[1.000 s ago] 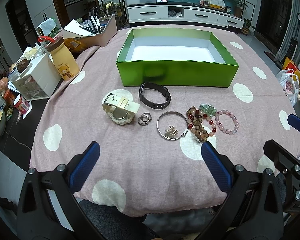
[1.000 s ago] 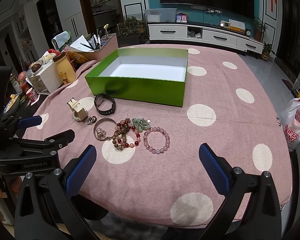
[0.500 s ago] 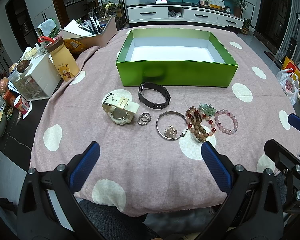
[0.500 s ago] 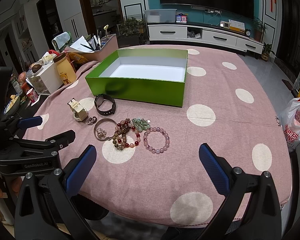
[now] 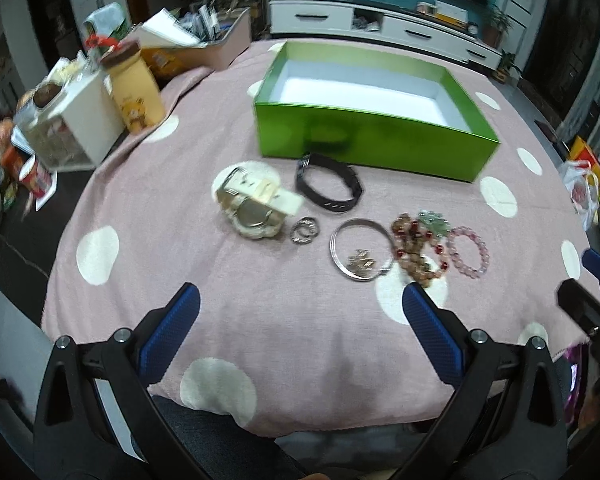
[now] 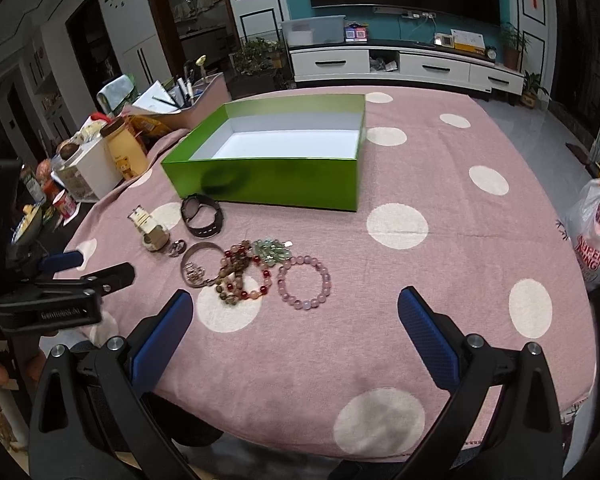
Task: Organize jewelry
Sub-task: 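Grasp the cream watch with the left gripper while the right gripper grasps the pink bead bracelet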
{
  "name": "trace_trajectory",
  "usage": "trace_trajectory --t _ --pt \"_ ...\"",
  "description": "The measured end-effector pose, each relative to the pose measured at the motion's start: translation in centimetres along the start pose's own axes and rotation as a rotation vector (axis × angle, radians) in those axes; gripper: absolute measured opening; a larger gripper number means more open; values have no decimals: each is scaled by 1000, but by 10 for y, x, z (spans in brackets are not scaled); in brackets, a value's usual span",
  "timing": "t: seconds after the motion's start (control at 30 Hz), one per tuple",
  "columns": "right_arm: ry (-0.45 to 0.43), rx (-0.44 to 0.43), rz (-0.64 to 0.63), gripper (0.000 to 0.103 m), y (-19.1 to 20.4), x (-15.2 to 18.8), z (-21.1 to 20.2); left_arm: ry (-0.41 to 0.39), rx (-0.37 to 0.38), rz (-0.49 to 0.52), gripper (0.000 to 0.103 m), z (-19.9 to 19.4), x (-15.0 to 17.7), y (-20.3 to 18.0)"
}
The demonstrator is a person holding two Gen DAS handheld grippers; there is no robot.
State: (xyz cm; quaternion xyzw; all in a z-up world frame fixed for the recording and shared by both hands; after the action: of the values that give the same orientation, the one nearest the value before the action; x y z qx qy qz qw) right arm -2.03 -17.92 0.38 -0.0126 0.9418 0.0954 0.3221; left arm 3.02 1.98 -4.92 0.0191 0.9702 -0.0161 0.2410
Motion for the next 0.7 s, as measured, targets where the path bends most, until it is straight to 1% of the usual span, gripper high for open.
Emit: trace_trajectory --t 0.13,0.23,0.47,0.57,0.7 --pt "17 2 29 102 -16 2 12 28 21 -57 101 13 1 18" --pt "39 4 41 102 -28 6 25 36 64 -106 101 21 1 30" --pt "67 -2 31 102 -32 12 47 25 141 -220 101 32 -1 50" --pt "71 -12 21 98 -30 12 55 4 178 -256 101 33 -7 53" --pt "81 -20 10 88 -29 11 66 -19 226 -285 101 33 -19 53"
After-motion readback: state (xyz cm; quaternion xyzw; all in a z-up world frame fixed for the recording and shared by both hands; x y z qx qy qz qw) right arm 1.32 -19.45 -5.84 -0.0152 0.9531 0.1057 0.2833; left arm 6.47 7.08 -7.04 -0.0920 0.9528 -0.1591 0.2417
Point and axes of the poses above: each gripper's, at about its wrist camera, not at the fingertips, and z roughly the way its jaws point, y to its left, x to its underside, the point moved 5 cm from there along z, roughly the way its jaws point, and after that the axes turned 4 degrees about y, right-handed, at the moved point
